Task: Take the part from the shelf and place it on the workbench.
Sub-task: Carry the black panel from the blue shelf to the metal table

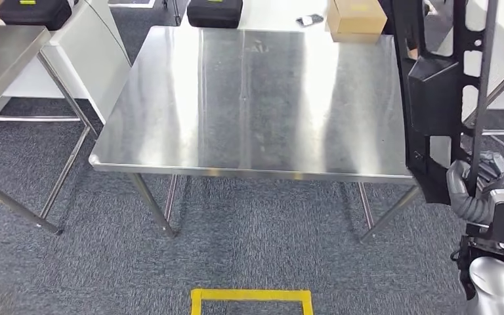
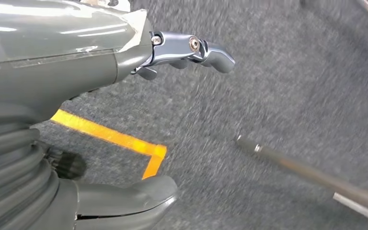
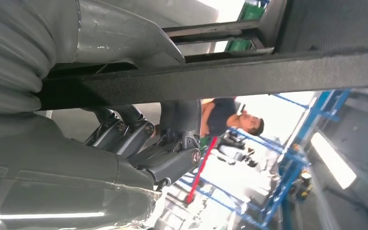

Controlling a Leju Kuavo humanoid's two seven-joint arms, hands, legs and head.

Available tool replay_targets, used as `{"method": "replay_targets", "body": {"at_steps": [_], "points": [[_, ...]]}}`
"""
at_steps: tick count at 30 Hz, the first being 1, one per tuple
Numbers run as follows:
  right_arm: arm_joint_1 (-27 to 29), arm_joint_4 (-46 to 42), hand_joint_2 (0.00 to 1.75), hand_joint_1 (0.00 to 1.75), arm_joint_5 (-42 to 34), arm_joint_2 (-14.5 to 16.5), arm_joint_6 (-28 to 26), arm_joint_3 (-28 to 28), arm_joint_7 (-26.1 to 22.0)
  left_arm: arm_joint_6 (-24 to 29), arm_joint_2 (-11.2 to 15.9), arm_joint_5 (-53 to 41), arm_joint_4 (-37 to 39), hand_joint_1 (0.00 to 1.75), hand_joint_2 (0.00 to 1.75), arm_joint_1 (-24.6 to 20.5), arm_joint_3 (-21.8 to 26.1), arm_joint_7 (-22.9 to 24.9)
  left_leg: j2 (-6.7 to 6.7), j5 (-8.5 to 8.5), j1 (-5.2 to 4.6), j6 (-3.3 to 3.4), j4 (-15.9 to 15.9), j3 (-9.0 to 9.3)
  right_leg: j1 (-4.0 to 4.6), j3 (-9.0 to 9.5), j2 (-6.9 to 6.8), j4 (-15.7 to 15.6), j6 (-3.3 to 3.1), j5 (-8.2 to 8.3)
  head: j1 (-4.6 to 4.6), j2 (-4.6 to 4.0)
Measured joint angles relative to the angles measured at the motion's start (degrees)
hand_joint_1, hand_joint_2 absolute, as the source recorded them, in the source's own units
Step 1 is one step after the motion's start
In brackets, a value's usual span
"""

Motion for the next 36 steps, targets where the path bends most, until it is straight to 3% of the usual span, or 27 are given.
{"method": "replay_targets", "body": {"at_steps": [3,4,5,6,8,9,11,12,15,20,22,26,33,36], "points": [[-0.32,0.65,1.75,1.75,0.0,0.08,-0.05,0.3,-0.17,0.13,0.07,-0.07,0.23,0.0,1.75,-0.08,0.02,-0.04,-0.42,-0.17,0.28,0.22,-0.1,0.88,-0.05,-7.15,2.17,10.9,-0.52,-3.61,0.32,-0.01],[-0.29,0.88,1.75,1.75,0.0,0.1,-0.05,0.39,-0.22,0.13,0.05,-0.09,0.35,0.0,1.75,-0.05,0.02,-0.04,-0.64,-0.23,0.36,0.01,-0.04,1.21,-0.11,-8.74,2.36,12.62,-0.22,-3.96,0.33,-0.01],[-0.28,1.11,1.75,1.75,0.05,0.12,-0.05,0.49,-0.25,0.13,0.03,-0.11,0.48,0.0,1.75,-0.03,0.01,-0.04,-0.9,-0.36,0.5,-0.33,0.02,1.62,-0.25,-9.21,2.4,12.02,0.32,-3.46,0.33,-0.01],[-0.27,1.32,1.75,1.75,0.1,0.13,-0.05,0.56,-0.28,0.13,0.01,-0.13,0.61,0.0,1.75,-0.01,0.01,-0.04,-1.15,-0.55,0.72,-0.76,0.1,2.12,-0.46,-8.58,2.4,9.25,1.03,-2.13,0.33,-0.01],[-0.36,1.68,1.75,1.75,0.19,0.14,-0.05,0.68,-0.38,0.13,0.04,-0.15,0.76,0.0,1.75,-0.01,0.02,-0.04,-1.68,-1.44,1.0,-1.76,0.36,2.9,-0.99,-6.06,2.27,0.89,2.44,2.41,0.52,0.0],[-0.44,1.87,1.75,1.75,0.15,0.19,-0.05,0.77,-0.42,0.13,0.09,-0.15,0.79,0.0,1.75,-0.02,0.02,-0.07,-1.87,-1.9,0.99,-2.29,0.45,3.03,-1.05,-5.03,2.16,-2.05,2.27,4.21,0.67,0.0],[-0.49,2.18,1.75,1.75,0.12,0.29,-0.06,0.98,-0.52,0.14,0.21,-0.16,0.82,0.0,1.75,0.01,0.02,-0.09,-2.04,-2.61,0.86,-3.05,0.56,3.06,-1.06,-4.48,1.96,-4.18,0.94,6.12,0.77,0.01],[-0.51,2.3,1.75,1.75,0.1,0.34,-0.07,1.08,-0.54,0.15,0.23,-0.17,0.85,0.0,1.75,0.05,0.02,-0.1,-2.02,-2.66,0.83,-3.01,0.33,2.98,-1.03,-4.41,2.03,-4.06,0.3,6.3,0.64,0.01],[-0.7,2.51,1.75,1.75,0.07,0.43,-0.07,1.22,-0.7,0.14,0.29,-0.21,0.93,0.0,1.75,0.06,-0.01,-0.09,-1.8,-2.4,0.86,-2.24,-0.2,3.32,-1.07,-4.53,2.3,-4.06,-0.1,6.42,0.22,0.01],[-0.8,2.75,1.75,1.75,-0.25,0.44,-0.07,1.35,-1.1,0.13,0.33,-0.23,1.04,0.0,1.75,-0.05,-0.02,-0.09,-1.4,-2.83,0.93,-1.79,-1.29,4.28,-0.71,-4.17,2.52,-4.09,-1.14,5.71,0.17,0.01],[-0.91,2.87,1.75,1.75,-0.41,0.43,-0.07,1.37,-1.22,0.14,0.33,-0.24,1.09,0.0,1.75,-0.09,-0.02,-0.09,-1.29,-2.95,1.05,-2.27,-1.43,4.38,-0.53,-4.11,2.53,-4.09,-1.27,5.64,0.19,0.01],[-1.3,3.28,1.75,1.75,-0.75,0.31,-0.05,1.41,-1.42,0.22,0.33,-0.25,1.32,0.0,1.75,-0.17,-0.02,-0.09,-1.29,-2.91,1.27,-4.41,-1.61,4.48,-0.32,-4.0,2.53,-4.08,-1.36,5.62,0.22,0.01],[-1.47,3.38,1.75,1.75,-0.85,0.29,-0.05,1.61,-1.55,0.31,0.54,-0.66,1.67,0.0,1.75,-0.18,-0.01,-0.7,-1.31,-2.9,0.98,-4.52,-1.57,4.81,-0.48,-3.47,2.52,-4.24,-1.35,5.63,0.23,0.01],[-1.61,3.41,1.75,1.75,-0.87,0.29,-0.05,1.68,-1.55,0.31,0.6,-0.69,1.73,0.0,1.75,-0.18,-0.01,-0.88,-1.31,-3.07,0.87,-4.24,-1.27,4.78,-0.79,-3.37,2.52,-4.46,-1.23,5.7,0.21,0.01]]}}
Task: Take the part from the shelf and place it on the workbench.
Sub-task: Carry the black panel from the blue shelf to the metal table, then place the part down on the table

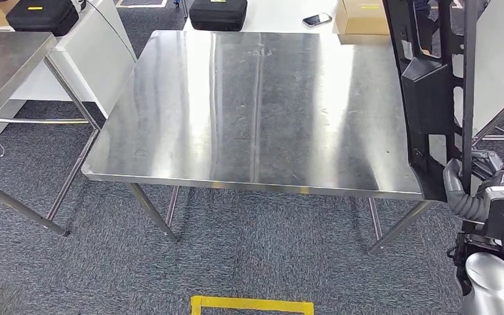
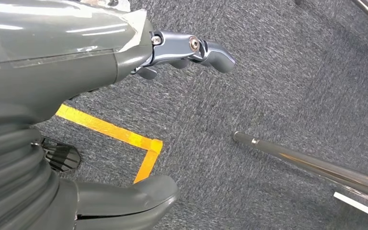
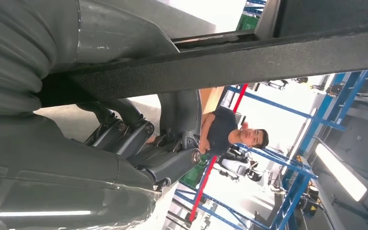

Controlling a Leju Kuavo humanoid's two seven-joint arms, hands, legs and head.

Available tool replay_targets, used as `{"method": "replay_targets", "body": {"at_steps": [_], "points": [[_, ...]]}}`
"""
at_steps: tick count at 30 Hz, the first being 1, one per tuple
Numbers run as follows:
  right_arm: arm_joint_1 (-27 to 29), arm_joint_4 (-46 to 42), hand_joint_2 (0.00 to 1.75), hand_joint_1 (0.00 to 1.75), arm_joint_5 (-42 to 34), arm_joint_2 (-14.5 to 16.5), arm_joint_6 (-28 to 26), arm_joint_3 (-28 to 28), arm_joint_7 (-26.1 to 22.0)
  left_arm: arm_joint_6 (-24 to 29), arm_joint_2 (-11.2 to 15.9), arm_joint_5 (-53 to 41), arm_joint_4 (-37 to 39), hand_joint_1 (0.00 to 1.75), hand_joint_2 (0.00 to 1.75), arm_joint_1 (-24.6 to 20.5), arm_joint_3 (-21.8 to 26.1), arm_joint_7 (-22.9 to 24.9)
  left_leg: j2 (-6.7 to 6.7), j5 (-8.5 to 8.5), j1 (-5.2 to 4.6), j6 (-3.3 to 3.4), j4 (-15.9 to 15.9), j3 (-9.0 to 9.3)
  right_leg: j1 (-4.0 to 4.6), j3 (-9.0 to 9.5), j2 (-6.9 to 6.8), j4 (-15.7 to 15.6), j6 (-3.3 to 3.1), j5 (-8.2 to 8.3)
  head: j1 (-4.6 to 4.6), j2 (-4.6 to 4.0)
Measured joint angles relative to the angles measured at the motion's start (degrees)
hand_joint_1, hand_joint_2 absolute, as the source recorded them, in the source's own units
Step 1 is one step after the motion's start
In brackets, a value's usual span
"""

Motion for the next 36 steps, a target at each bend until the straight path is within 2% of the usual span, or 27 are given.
{"method": "replay_targets", "body": {"at_steps": [5,7,8,9,11,12,13,14,16,17,18,19,22,23,24,25,27,28,29,30,31,32,33,34,36], "points": [[-0.03,0.08,1.75,1.75,0.01,0.0,0.0,0.27,-0.04,0.0,0.39,-0.12,0.13,0.0,1.75,-0.04,-0.01,-0.2,0.03,-0.34,-0.25,1.08,0.46,-0.19,-0.26,0.25,0.0,-0.45,0.54,0.23,-0.06,0.0],[-0.03,0.05,1.75,1.75,0.02,-0.16,-0.02,0.3,-0.06,0.0,0.49,-0.2,0.18,0.0,1.75,-0.13,-0.01,-0.24,0.08,0.38,0.1,1.82,-0.8,0.56,0.02,0.11,-0.07,-0.31,0.91,0.15,0.01,0.0],[-0.09,0.05,1.75,1.75,0.01,-0.26,-0.03,0.29,-0.08,-0.01,0.46,-0.22,0.22,0.0,1.75,-0.2,0.0,-0.24,0.14,0.81,0.29,2.19,-1.52,1.04,0.2,-0.44,-0.09,0.82,0.86,-0.36,0.05,0.0],[-0.16,0.05,1.75,1.75,-0.01,-0.4,-0.03,0.28,-0.11,-0.01,0.45,-0.24,0.28,0.0,1.75,-0.25,0.0,-0.25,0.21,1.16,0.49,2.42,-2.09,1.52,0.39,-1.76,-0.11,3.46,0.61,-1.42,0.18,0.0],[-0.24,0.12,1.75,1.75,-0.07,-0.57,-0.03,0.27,-0.16,-0.02,0.42,-0.24,0.48,0.0,1.75,-0.31,0.02,-0.24,0.31,1.14,0.44,2.53,-2.23,1.8,0.53,-5.6,-0.07,10.99,0.13,-4.06,0.3,0.0],[-0.18,0.2,1.75,1.75,-0.13,-0.64,-0.03,0.26,-0.17,-0.03,0.41,-0.24,0.62,0.0,1.75,-0.31,0.02,-0.24,0.3,1.0,0.44,2.48,-2.21,1.9,0.55,-7.39,-0.06,14.16,0.18,-4.89,0.34,0.0],[-0.1,0.28,1.75,1.75,-0.2,-0.67,-0.03,0.26,-0.17,-0.03,0.39,-0.24,0.77,0.0,1.75,-0.31,0.02,-0.24,0.27,0.8,0.47,2.37,-2.18,2.06,0.51,-8.22,-0.07,15.3,0.47,-4.84,0.33,0.0],[-0.05,0.37,1.75,1.75,-0.26,-0.7,-0.02,0.26,-0.19,-0.04,0.37,-0.24,0.92,0.0,1.75,-0.3,0.02,-0.24,0.19,0.51,0.57,2.17,-2.12,2.33,0.42,-7.87,-0.08,14.2,0.99,-3.9,0.33,0.0],[-0.04,0.44,1.75,1.75,-0.37,-0.85,-0.03,0.25,-0.25,-0.04,0.38,-0.24,1.19,0.0,1.75,-0.31,0.02,-0.25,0.02,-0.49,0.81,1.43,-1.81,3.02,0.04,-4.22,-0.07,6.68,2.31,-0.73,0.38,0.0],[-0.08,0.49,1.75,1.75,-0.42,-0.92,-0.03,0.26,-0.3,-0.04,0.49,-0.24,1.26,0.0,1.75,-0.34,0.02,-0.26,-0.07,-1.15,0.79,0.95,-1.5,3.16,-0.04,-2.25,0.06,3.13,2.52,0.26,0.47,0.0],[-0.09,0.52,1.75,1.75,-0.46,-1.0,-0.03,0.26,-0.34,-0.04,0.61,-0.24,1.31,0.0,1.75,-0.37,0.02,-0.3,-0.12,-1.72,0.71,0.54,-1.3,3.2,-0.09,-0.94,0.2,0.92,2.31,0.6,0.5,0.0],[-0.05,0.55,1.75,1.75,-0.5,-1.05,-0.03,0.26,-0.37,-0.04,0.71,-0.24,1.36,0.0,1.75,-0.41,0.01,-0.33,-0.16,-2.13,0.6,0.23,-1.21,3.16,-0.01,-0.4,0.35,0.23,1.75,0.26,0.43,0.0],[0.07,0.54,1.75,1.75,-0.52,-1.19,-0.02,0.22,-0.38,-0.05,0.76,-0.25,1.48,0.0,1.75,-0.55,-0.01,-0.43,-0.01,-2.94,0.85,-0.29,-1.13,3.48,0.13,-0.14,0.5,0.61,-0.04,-0.77,0.1,0.0],[0.03,0.51,1.75,1.75,-0.51,-1.27,-0.02,0.2,-0.39,-0.06,0.77,-0.27,1.49,0.0,1.75,-0.64,-0.02,-0.46,0.3,-3.64,0.95,-0.48,0.12,3.04,0.1,0.17,0.48,0.64,-0.51,-1.1,0.04,0.0],[0.0,0.49,1.75,1.75,-0.51,-1.35,-0.02,0.18,-0.4,-0.08,0.78,-0.28,1.5,0.0,1.75,-0.72,-0.02,-0.5,0.65,-4.8,1.01,-0.67,2.69,1.79,0.1,0.57,0.43,0.62,-0.95,-1.4,-0.06,0.0],[0.01,0.47,1.75,1.75,-0.51,-1.4,-0.02,0.17,-0.42,-0.09,0.79,-0.3,1.51,0.0,1.75,-0.76,-0.02,-0.54,1.01,-6.23,1.0,-0.78,6.58,-0.43,0.25,0.9,0.35,0.6,-1.35,-1.7,-0.14,0.0],[0.12,0.47,1.75,1.75,-0.52,-1.43,-0.01,0.18,-0.44,-0.09,0.79,-0.31,1.58,0.0,1.75,-0.72,-0.01,-0.56,1.26,-8.39,0.95,-0.75,14.98,-6.4,0.72,1.4,0.23,0.61,-2.03,-2.24,-0.2,0.0],[0.24,0.47,1.75,1.75,-0.53,-1.42,-0.01,0.18,-0.44,-0.09,0.77,-0.31,1.65,0.0,1.75,-0.65,-0.01,-0.56,1.28,-8.12,0.9,-0.55,17.23,-8.69,0.98,1.66,0.21,0.61,-2.26,-2.51,-0.21,0.0],[0.35,0.46,1.75,1.75,-0.53,-1.42,-0.02,0.18,-0.44,-0.09,0.76,-0.31,1.72,0.0,1.75,-0.6,-0.01,-0.56,1.29,-6.43,0.79,-0.14,17.04,-9.81,1.23,2.05,0.21,0.6,-2.42,-2.81,-0.22,0.0],[0.42,0.44,1.75,1.75,-0.54,-1.42,-0.02,0.18,-0.44,-0.08,0.75,-0.31,1.78,0.0,1.75,-0.59,-0.01,-0.56,1.29,-3.71,0.57,0.45,14.59,-9.7,1.47,2.53,0.22,0.58,-2.49,-3.13,-0.22,0.0],[0.49,0.41,1.75,1.75,-0.55,-1.42,-0.02,0.17,-0.44,-0.08,0.78,-0.31,1.8,0.0,1.75,-0.59,-0.01,-0.56,1.3,-0.58,0.19,1.3,10.76,-8.77,1.59,3.0,0.24,0.54,-2.52,-3.45,-0.23,0.0],[0.56,0.36,1.75,1.75,-0.58,-1.39,-0.04,0.17,-0.45,-0.08,0.89,-0.32,1.82,0.0,1.75,-0.62,-0.01,-0.56,1.42,1.77,-0.23,2.26,7.09,-7.63,1.8,3.42,0.25,0.49,-2.47,-3.76,-0.14,0.0],[0.63,0.29,1.75,1.75,-0.62,-1.36,-0.07,0.17,-0.47,-0.07,0.96,-0.35,1.82,0.0,1.75,-0.65,-0.02,-0.59,1.52,3.1,-0.65,2.99,4.36,-6.69,1.87,3.66,0.26,0.43,-2.35,-3.98,-0.09,0.0],[0.77,0.2,1.75,1.75,-0.67,-1.32,-0.09,0.16,-0.49,-0.06,1.04,-0.39,1.82,0.0,1.75,-0.68,-0.03,-0.62,1.6,3.51,-1.02,3.53,2.87,-6.16,1.84,3.76,0.27,0.36,-2.16,-4.14,-0.07,0.0],[1.16,-0.11,1.75,1.75,-0.73,-1.31,-0.13,0.13,-0.51,-0.03,1.1,-0.43,1.81,0.0,1.75,-0.71,-0.02,-0.72,1.55,3.22,-1.4,3.81,2.01,-5.61,1.75,3.97,0.2,-0.03,-1.54,-4.31,-0.14,0.0]]}}
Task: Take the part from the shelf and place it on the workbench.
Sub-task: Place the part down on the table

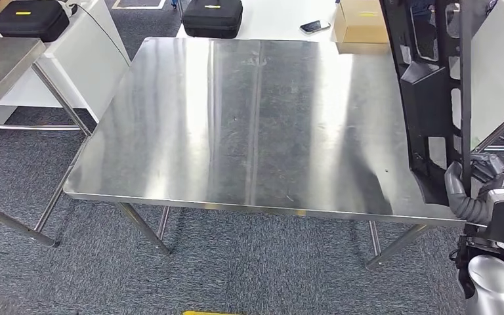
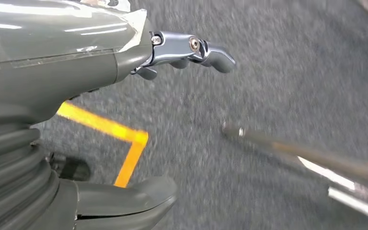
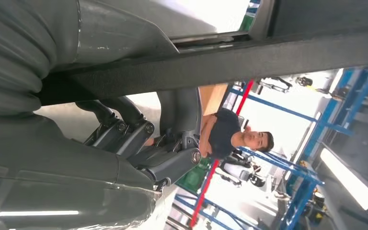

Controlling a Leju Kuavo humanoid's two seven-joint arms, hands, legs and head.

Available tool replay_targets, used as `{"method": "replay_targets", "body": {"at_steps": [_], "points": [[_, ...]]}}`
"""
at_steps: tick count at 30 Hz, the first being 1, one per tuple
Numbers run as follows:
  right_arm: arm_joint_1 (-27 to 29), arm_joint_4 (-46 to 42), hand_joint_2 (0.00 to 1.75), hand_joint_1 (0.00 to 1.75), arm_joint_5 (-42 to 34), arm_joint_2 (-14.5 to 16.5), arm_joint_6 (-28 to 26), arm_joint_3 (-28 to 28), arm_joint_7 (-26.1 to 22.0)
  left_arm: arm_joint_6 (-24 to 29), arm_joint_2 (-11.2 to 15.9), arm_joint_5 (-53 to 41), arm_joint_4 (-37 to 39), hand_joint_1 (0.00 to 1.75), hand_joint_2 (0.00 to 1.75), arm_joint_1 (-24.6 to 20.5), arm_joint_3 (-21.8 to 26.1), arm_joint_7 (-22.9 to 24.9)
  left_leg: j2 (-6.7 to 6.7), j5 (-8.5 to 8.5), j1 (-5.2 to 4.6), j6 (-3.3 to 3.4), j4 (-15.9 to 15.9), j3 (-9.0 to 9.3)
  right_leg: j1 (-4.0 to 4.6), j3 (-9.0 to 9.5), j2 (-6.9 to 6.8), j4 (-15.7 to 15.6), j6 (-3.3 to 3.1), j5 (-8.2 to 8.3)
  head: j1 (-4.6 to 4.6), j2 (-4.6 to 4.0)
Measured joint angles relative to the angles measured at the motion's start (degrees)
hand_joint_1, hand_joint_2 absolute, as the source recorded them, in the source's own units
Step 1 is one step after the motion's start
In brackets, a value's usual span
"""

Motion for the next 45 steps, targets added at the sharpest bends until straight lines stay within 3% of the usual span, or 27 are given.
{"method": "replay_targets", "body": {"at_steps": [2,3,6,7,8,9,11,12,14,16,18,22,23,25,27,29,32,38,41,45], "points": [[0.36,-0.51,1.75,1.75,0.07,-0.16,0.0,-0.17,-0.02,-0.02,-0.06,0.01,0.0,0.0,1.75,0.01,0.02,-0.09,-0.1,0.47,0.28,-0.06,-1.64,1.42,0.1,-0.08,-0.2,0.56,0.45,-0.54,0.0,0.0],[0.36,-0.72,1.75,1.75,0.11,-0.25,-0.01,-0.29,-0.05,-0.04,-0.14,0.01,0.0,0.0,1.75,0.01,0.02,-0.14,-0.13,0.74,0.51,-0.1,-2.53,2.28,0.22,-0.85,-0.23,2.32,0.47,-1.27,0.04,0.0],[0.57,-0.87,1.75,1.75,0.08,-0.32,-0.02,-0.5,-0.09,-0.08,-0.43,-0.02,0.0,0.0,1.75,-0.05,0.02,-0.2,-0.26,0.47,0.82,-0.12,-3.36,3.61,-0.05,-6.87,-0.18,13.05,0.54,-4.57,0.2,0.0],[0.82,-0.86,1.75,1.75,0.03,-0.31,-0.03,-0.51,-0.06,-0.08,-0.53,-0.03,0.0,0.0,1.75,-0.04,0.02,-0.2,-0.36,0.13,0.88,-0.21,-3.34,3.94,-0.27,-8.58,-0.19,15.36,0.95,-4.82,0.23,0.0],[1.05,-0.86,1.75,1.75,-0.01,-0.29,-0.05,-0.53,-0.04,-0.08,-0.64,-0.03,0.01,0.0,1.75,-0.02,0.02,-0.2,-0.46,-0.23,0.95,-0.38,-3.31,4.3,-0.52,-9.32,-0.2,15.6,1.59,-4.16,0.22,0.0],[1.18,-0.87,1.75,1.75,-0.03,-0.29,-0.08,-0.56,-0.03,-0.08,-0.72,-0.03,0.01,0.0,1.75,0.0,0.03,-0.19,-0.57,-0.67,1.07,-0.62,-3.2,4.76,-0.8,-8.81,-0.23,13.4,2.46,-2.5,0.21,0.0],[1.19,-0.89,1.75,1.75,-0.03,-0.29,-0.14,-0.65,-0.04,-0.08,-0.8,-0.03,0.01,0.0,1.75,0.01,0.04,-0.17,-0.73,-1.88,1.22,-1.37,-2.61,5.48,-1.3,-5.54,-0.35,5.31,4.05,1.68,0.32,0.0],[1.19,-0.92,1.75,1.75,-0.01,-0.31,-0.15,-0.69,-0.01,-0.08,-0.79,-0.04,0.0,0.0,1.75,0.0,0.04,-0.15,-0.8,-2.59,1.19,-1.78,-2.2,5.61,-1.42,-4.03,-0.34,2.07,4.11,3.0,0.36,0.0],[1.22,-0.95,1.75,1.75,0.33,-0.33,-0.18,-0.79,0.2,-0.13,-0.78,-0.07,-0.08,0.0,1.75,0.0,0.04,-0.1,-0.89,-3.56,0.98,-2.41,-1.71,5.54,-1.3,-2.85,-0.26,-0.03,3.12,3.31,0.34,0.0],[1.21,-1.0,1.75,1.75,1.49,-0.51,-0.2,-0.85,0.79,-0.3,-0.92,-0.19,-0.27,0.0,1.75,0.03,0.03,0.03,-0.86,-4.03,1.17,-2.83,-1.57,5.65,-1.34,-2.77,-0.14,0.1,2.06,2.92,0.21,0.0],[0.96,-1.05,1.75,1.75,3.3,-1.02,-0.15,-0.89,1.9,-0.47,-1.08,-0.46,-0.58,0.0,1.75,0.0,0.03,0.31,-0.63,-5.5,1.43,-3.41,0.9,4.65,-1.6,-2.39,-0.15,0.07,1.28,2.54,0.17,0.0],[-0.31,-0.73,1.75,1.75,6.0,-2.22,0.74,-0.99,4.54,-0.89,-1.23,-0.81,-0.85,0.0,1.75,0.17,0.07,0.67,-0.4,-10.87,1.63,-4.08,14.64,-3.35,-1.65,-1.66,-0.26,0.06,0.31,1.85,0.11,0.0],[-0.73,-0.37,1.75,1.75,6.6,-2.64,1.26,-0.99,5.35,-1.03,-1.27,-0.88,-0.86,0.0,1.75,0.21,0.1,0.69,-0.38,-10.83,1.65,-4.08,16.32,-4.85,-1.65,-1.52,-0.26,0.06,0.22,1.7,0.1,0.0],[-1.79,0.95,1.75,1.75,8.15,-3.86,2.51,-1.0,7.14,-1.23,-1.31,-1.12,-0.91,0.0,1.75,0.23,0.3,0.73,-0.3,-7.7,1.69,-3.91,14.4,-5.39,-1.68,-1.03,-0.23,0.06,0.25,1.31,0.1,0.0],[-3.27,2.83,1.75,1.75,10.24,-5.39,3.88,-1.02,8.93,-1.46,-1.31,-1.4,-1.05,0.0,1.75,0.2,0.64,0.75,-0.22,-2.33,1.73,-3.53,7.2,-3.3,-1.72,-0.3,-0.17,0.05,0.59,0.77,0.08,0.0],[-4.61,4.4,1.75,1.75,11.66,-6.65,4.64,-1.07,9.85,-1.63,-1.34,-1.57,-1.19,0.0,1.75,0.11,0.9,0.84,-0.3,0.42,1.65,-3.32,1.47,-1.04,-1.28,-0.08,-0.07,0.17,1.09,0.32,0.06,0.0],[-5.61,5.94,1.75,1.75,12.15,-8.02,4.99,-1.3,10.23,-1.68,-1.58,-1.69,-1.28,0.0,1.75,0.07,1.0,1.01,-0.64,0.67,1.3,-3.35,0.3,-0.57,-0.75,-0.04,-0.16,0.03,1.28,0.12,0.1,0.0],[-7.2,8.02,1.75,1.75,15.34,-9.45,6.61,-1.33,13.0,-2.03,-1.63,-1.93,-1.42,0.0,1.75,-0.02,1.09,1.01,-0.97,0.47,0.71,-2.39,0.33,-0.57,-1.06,0.52,-0.42,-0.98,1.7,0.37,0.11,0.0],[-9.97,11.43,1.75,1.75,21.06,-11.15,10.83,-0.69,17.12,-2.29,-1.6,-2.02,-1.39,0.0,1.75,-0.46,1.07,1.01,-0.95,0.47,0.51,-2.06,0.33,-0.61,-1.21,0.56,-0.41,-1.1,1.94,0.52,0.12,0.0],[-18.74,21.63,1.75,1.75,33.93,-12.41,14.5,3.55,21.65,-1.77,-1.02,-1.99,-0.76,0.0,1.75,-2.04,0.87,0.83,-0.87,0.62,0.39,-1.73,0.34,-0.69,-1.33,0.45,-0.35,-1.13,2.36,0.78,0.11,0.0]]}}
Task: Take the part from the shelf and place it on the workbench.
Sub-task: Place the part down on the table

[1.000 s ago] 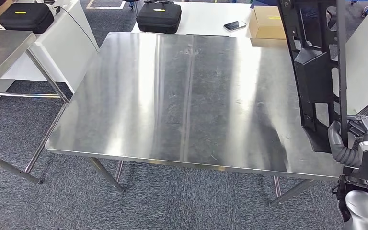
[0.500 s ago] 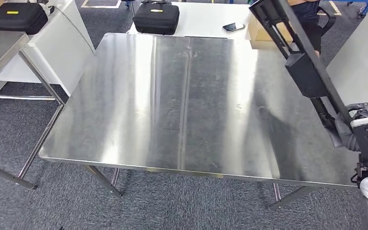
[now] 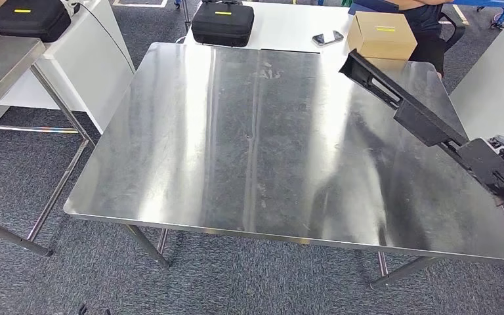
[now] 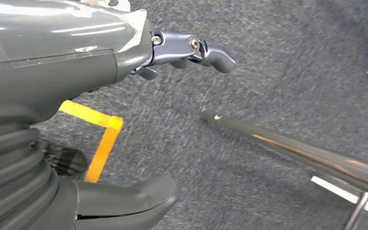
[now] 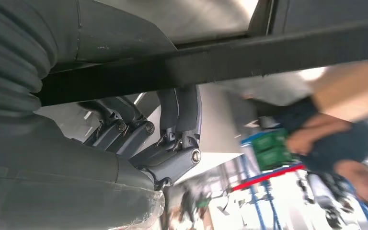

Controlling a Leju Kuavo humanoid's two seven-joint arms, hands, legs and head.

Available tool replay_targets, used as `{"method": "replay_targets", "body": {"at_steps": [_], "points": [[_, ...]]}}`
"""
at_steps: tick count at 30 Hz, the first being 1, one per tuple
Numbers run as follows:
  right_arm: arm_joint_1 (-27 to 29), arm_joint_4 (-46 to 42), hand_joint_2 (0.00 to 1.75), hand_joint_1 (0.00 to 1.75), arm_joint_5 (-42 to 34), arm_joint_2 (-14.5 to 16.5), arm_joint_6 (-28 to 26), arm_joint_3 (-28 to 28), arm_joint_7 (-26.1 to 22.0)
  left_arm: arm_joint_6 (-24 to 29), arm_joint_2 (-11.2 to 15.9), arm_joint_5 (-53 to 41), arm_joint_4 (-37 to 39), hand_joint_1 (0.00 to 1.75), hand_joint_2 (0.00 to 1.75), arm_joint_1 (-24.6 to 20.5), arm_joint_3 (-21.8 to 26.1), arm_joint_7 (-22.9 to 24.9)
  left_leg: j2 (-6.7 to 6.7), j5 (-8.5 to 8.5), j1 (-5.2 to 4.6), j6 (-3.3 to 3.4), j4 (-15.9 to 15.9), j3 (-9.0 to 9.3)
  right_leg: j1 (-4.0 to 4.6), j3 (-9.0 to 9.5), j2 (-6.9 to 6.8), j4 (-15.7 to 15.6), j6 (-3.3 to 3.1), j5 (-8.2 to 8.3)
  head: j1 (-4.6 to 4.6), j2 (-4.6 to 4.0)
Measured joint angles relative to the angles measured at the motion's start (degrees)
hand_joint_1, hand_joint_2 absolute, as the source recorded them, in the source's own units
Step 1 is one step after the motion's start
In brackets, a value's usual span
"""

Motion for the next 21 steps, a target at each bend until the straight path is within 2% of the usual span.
{"method": "replay_targets", "body": {"at_steps": [3,7,14,21], "points": [[-7.1,8.74,1.75,1.75,7.56,0.89,-0.12,4.83,1.21,0.66,0.61,0.12,0.93,0.0,1.75,-1.27,-0.53,-0.08,0.03,0.14,0.05,0.11,0.0,0.0,0.04,-0.01,0.02,0.0,0.13,0.09,-0.01,0.0],[-13.26,17.36,1.75,1.75,14.14,5.17,-1.3,11.04,2.87,0.99,1.35,-0.04,2.48,0.0,1.75,-2.91,-2.18,-0.22,0.12,0.26,0.27,0.01,-0.01,0.07,0.25,0.02,0.04,0.03,0.16,0.12,-0.02,0.0],[-15.77,23.77,1.75,1.75,22.54,15.53,-1.97,18.58,4.87,1.58,2.31,-0.85,5.44,0.0,1.75,-5.42,-6.61,-0.33,0.23,0.29,0.48,-0.04,-0.03,0.14,0.4,0.02,0.08,0.1,0.14,0.11,-0.02,0.0],[-17.04,26.95,1.75,1.75,25.25,21.39,-1.91,21.11,4.66,1.85,3.04,-0.59,7.18,0.0,1.75,-6.39,-9.85,-0.3,0.37,0.27,0.48,-0.06,-0.04,0.22,0.39,0.05,0.18,0.1,0.13,0.11,0.01,0.0]]}}
